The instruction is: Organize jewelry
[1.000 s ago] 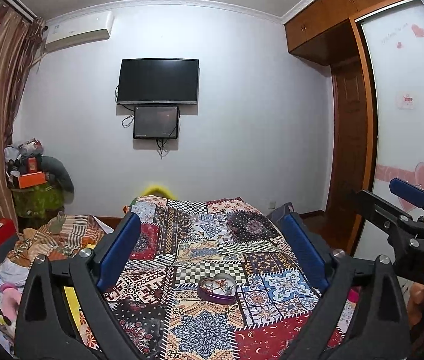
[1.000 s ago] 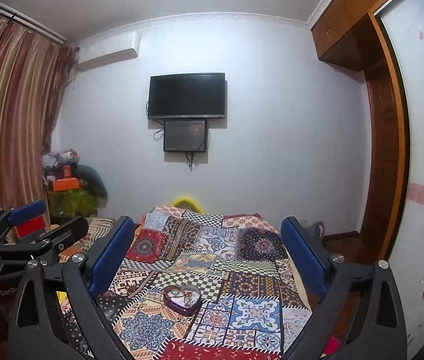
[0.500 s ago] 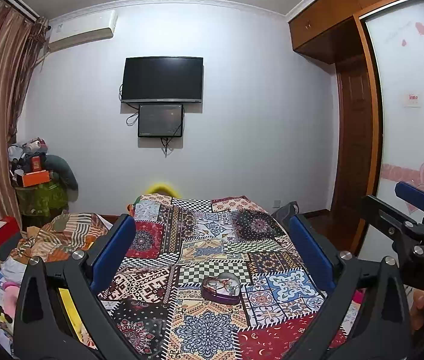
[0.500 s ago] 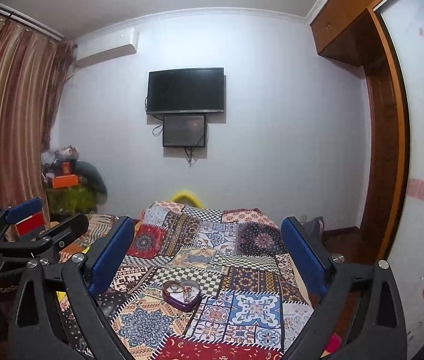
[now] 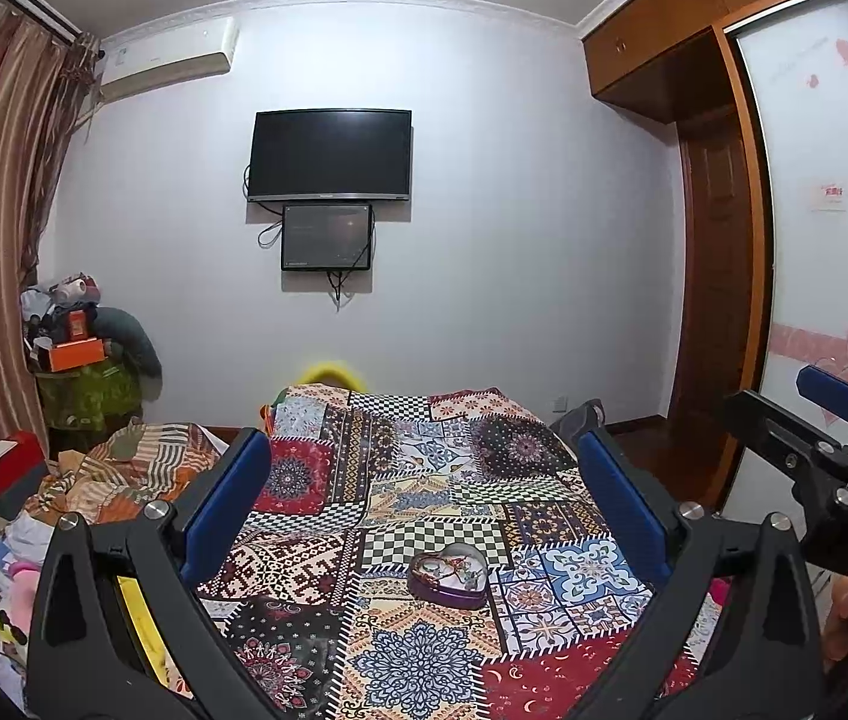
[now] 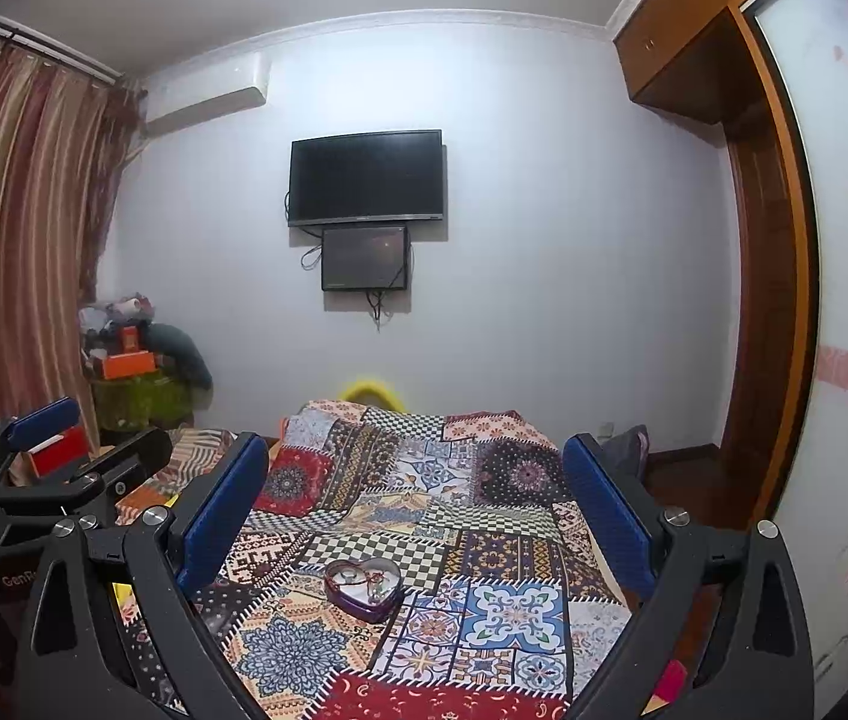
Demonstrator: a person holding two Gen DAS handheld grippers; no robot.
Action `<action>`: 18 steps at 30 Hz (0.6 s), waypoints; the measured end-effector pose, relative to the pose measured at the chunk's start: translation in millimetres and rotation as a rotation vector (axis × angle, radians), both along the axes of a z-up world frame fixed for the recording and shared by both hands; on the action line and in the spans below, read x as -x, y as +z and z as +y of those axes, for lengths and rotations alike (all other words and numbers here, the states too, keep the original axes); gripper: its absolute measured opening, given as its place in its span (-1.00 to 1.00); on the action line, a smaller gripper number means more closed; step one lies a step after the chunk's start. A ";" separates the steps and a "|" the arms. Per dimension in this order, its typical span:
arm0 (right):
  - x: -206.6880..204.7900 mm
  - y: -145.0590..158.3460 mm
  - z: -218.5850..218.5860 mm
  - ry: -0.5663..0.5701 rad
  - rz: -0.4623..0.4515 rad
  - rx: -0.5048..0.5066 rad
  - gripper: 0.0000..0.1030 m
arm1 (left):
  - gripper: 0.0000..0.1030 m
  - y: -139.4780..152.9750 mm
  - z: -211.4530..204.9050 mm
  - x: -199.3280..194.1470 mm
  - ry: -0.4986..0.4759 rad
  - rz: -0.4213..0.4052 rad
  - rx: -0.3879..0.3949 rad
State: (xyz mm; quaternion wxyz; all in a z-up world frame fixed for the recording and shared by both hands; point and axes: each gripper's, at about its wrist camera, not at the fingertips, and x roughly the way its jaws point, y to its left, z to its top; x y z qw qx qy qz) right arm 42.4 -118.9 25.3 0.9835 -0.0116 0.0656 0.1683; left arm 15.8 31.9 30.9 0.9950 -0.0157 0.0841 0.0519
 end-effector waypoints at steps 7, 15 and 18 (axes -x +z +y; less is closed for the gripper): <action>-1.7 -0.8 1.0 0.002 0.011 0.006 0.90 | 0.99 -1.2 1.6 -1.9 -0.007 0.009 0.001; -3.8 -2.0 0.9 0.003 0.025 0.009 0.90 | 0.99 -2.2 2.7 -4.3 -0.012 0.017 0.012; -3.6 -1.6 -0.2 0.007 0.032 -0.001 0.90 | 0.99 -2.3 3.2 -4.3 -0.016 0.019 0.016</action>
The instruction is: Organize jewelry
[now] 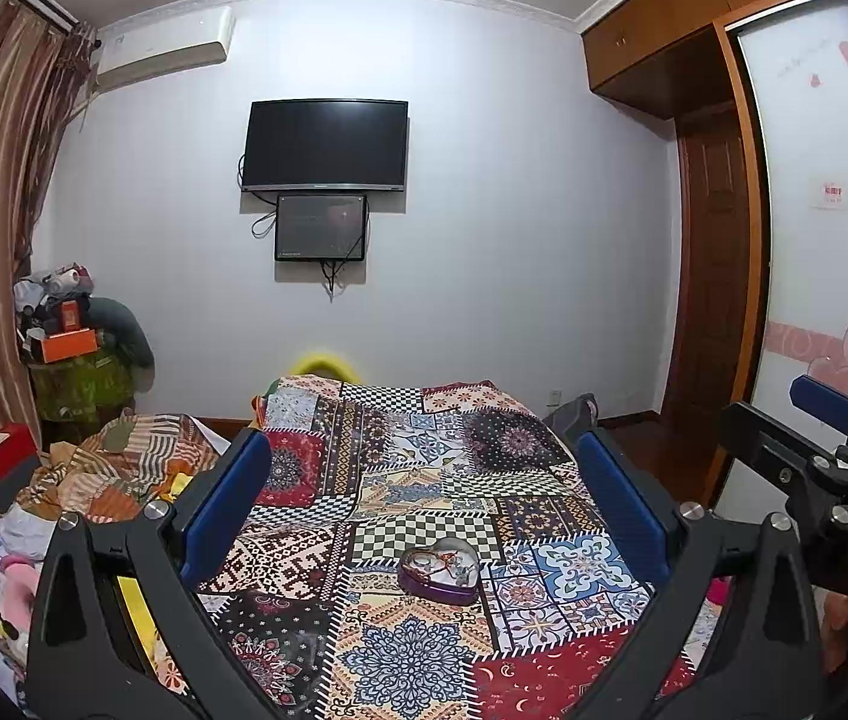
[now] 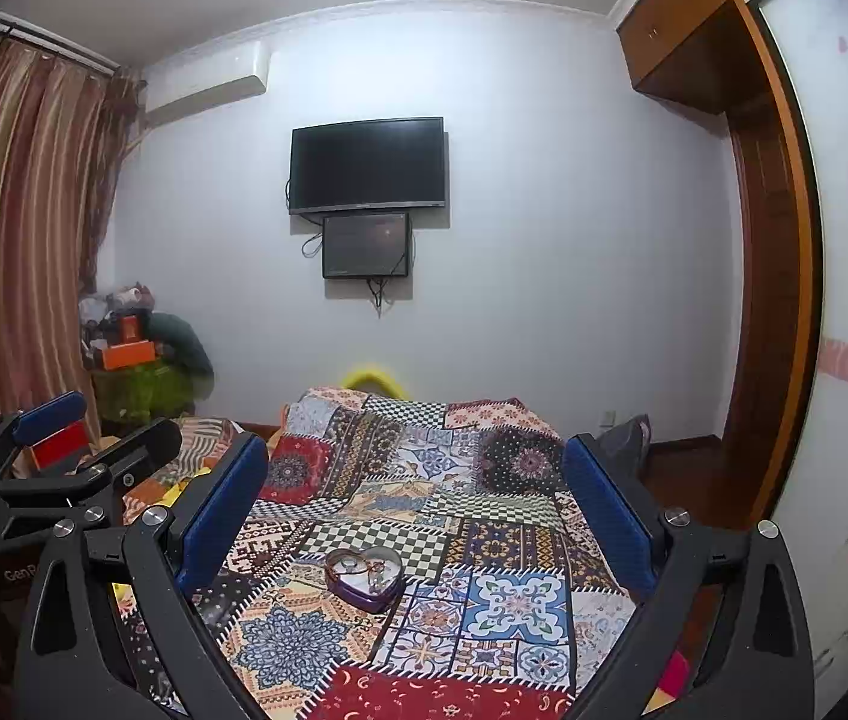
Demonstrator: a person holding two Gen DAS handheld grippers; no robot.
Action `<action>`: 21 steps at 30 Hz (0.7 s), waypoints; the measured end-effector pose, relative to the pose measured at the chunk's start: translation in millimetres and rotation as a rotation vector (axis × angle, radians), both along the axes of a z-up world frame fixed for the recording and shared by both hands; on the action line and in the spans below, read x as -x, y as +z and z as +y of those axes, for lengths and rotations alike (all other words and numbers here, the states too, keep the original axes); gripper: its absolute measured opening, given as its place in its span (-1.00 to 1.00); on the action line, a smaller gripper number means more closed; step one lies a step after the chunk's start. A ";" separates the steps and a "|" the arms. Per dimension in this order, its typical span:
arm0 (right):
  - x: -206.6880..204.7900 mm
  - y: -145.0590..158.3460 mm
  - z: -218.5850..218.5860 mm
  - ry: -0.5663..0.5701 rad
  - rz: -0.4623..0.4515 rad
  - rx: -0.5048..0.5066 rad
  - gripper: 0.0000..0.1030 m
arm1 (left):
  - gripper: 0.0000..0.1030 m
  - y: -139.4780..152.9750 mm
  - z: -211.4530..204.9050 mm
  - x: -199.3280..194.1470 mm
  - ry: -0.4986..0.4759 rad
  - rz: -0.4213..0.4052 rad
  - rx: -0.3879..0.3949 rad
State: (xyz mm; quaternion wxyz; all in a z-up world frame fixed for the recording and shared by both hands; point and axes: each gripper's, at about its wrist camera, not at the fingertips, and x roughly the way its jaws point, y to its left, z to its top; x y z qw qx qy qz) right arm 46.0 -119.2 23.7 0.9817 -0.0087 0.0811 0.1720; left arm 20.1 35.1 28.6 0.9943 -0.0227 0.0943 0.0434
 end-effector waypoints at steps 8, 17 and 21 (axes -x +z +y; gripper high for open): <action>1.4 0.8 -1.6 -0.006 -0.004 -0.005 0.90 | 0.99 1.1 3.1 0.4 -0.007 0.004 0.010; 0.0 -0.3 -0.1 -0.008 -0.002 0.004 0.90 | 0.99 2.5 4.2 2.8 -0.016 -0.001 0.017; -0.5 -0.6 1.4 -0.008 -0.002 0.008 0.90 | 0.99 2.5 2.8 3.7 -0.024 -0.004 0.017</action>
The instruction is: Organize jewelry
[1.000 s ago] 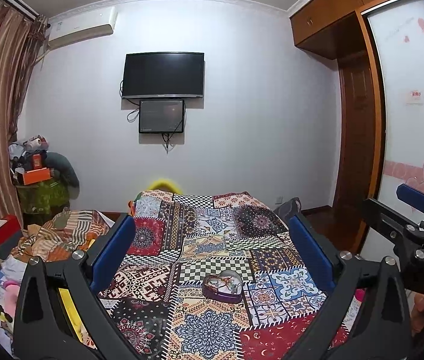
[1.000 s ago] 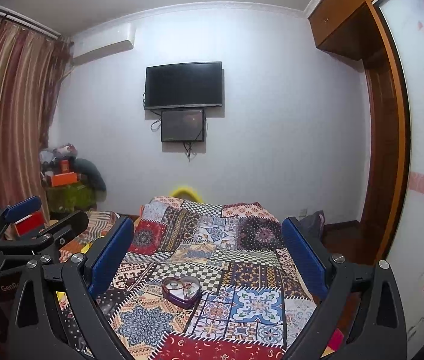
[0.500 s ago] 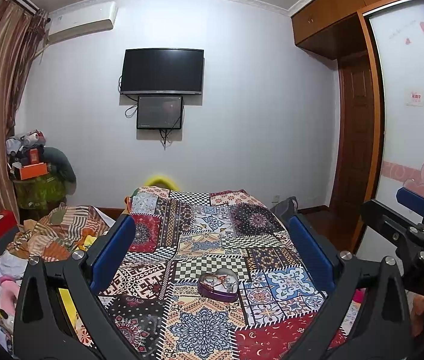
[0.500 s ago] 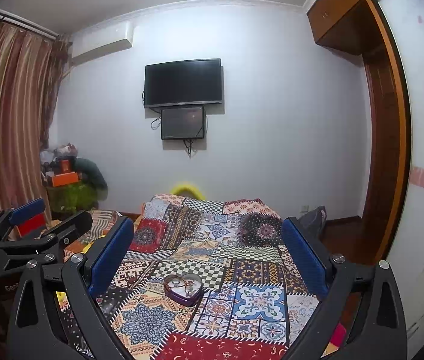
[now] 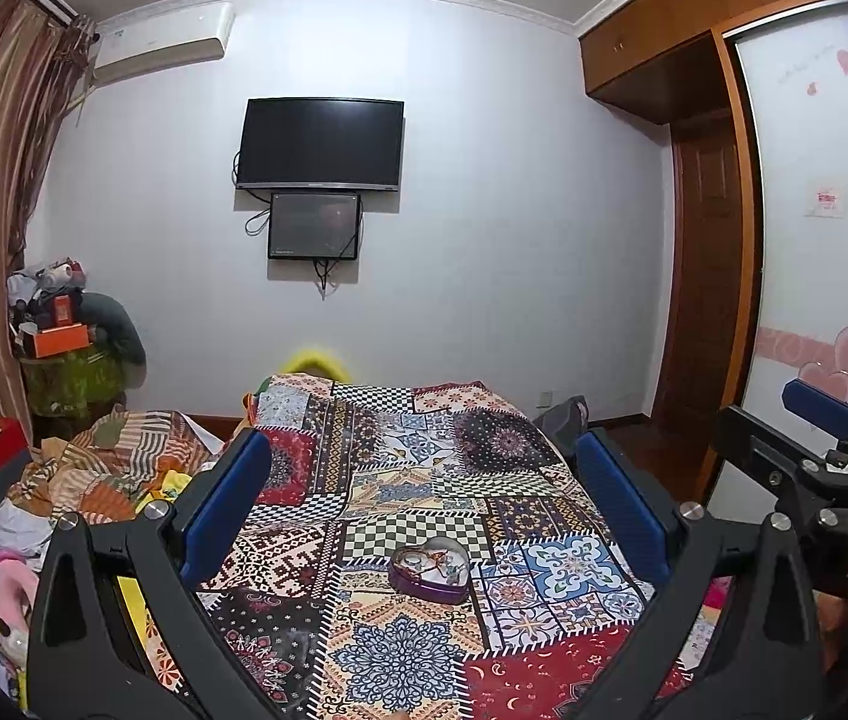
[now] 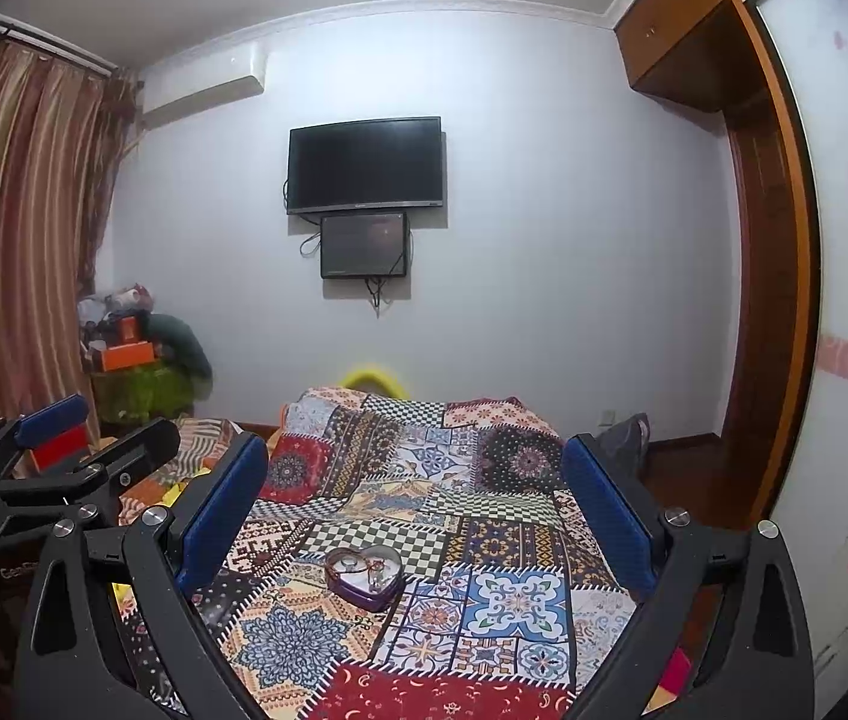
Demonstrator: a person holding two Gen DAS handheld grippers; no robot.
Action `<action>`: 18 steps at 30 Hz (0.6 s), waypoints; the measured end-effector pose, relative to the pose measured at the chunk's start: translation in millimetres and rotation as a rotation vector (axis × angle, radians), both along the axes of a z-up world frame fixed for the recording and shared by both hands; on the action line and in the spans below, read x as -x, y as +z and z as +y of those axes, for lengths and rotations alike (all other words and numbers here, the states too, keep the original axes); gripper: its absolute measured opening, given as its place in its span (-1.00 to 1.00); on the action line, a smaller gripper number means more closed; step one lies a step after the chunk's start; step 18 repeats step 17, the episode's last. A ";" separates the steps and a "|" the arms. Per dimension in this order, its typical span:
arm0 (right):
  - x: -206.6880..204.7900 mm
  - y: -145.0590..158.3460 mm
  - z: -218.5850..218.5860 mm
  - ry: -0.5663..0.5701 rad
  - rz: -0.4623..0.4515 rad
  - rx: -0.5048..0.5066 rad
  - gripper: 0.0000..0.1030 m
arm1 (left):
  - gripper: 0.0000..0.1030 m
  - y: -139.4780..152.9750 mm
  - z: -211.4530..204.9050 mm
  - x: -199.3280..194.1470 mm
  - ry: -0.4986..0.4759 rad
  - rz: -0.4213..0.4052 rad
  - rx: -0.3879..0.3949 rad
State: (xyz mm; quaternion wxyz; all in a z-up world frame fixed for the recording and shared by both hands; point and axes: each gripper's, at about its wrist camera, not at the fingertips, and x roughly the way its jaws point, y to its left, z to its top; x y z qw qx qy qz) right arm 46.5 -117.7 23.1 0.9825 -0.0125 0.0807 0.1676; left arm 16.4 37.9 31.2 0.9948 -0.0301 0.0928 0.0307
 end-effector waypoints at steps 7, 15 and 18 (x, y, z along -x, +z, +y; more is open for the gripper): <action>-0.4 -2.4 -0.4 -0.005 -0.001 0.000 0.90 | 0.99 -1.1 1.0 0.6 -0.001 0.000 -0.002; -5.2 -6.9 0.4 -0.006 0.014 0.002 0.90 | 0.99 -4.4 3.2 -4.4 0.000 0.009 0.003; -7.9 -7.7 1.6 -0.005 0.019 0.004 0.90 | 0.99 -5.8 3.6 -7.4 -0.002 0.015 0.001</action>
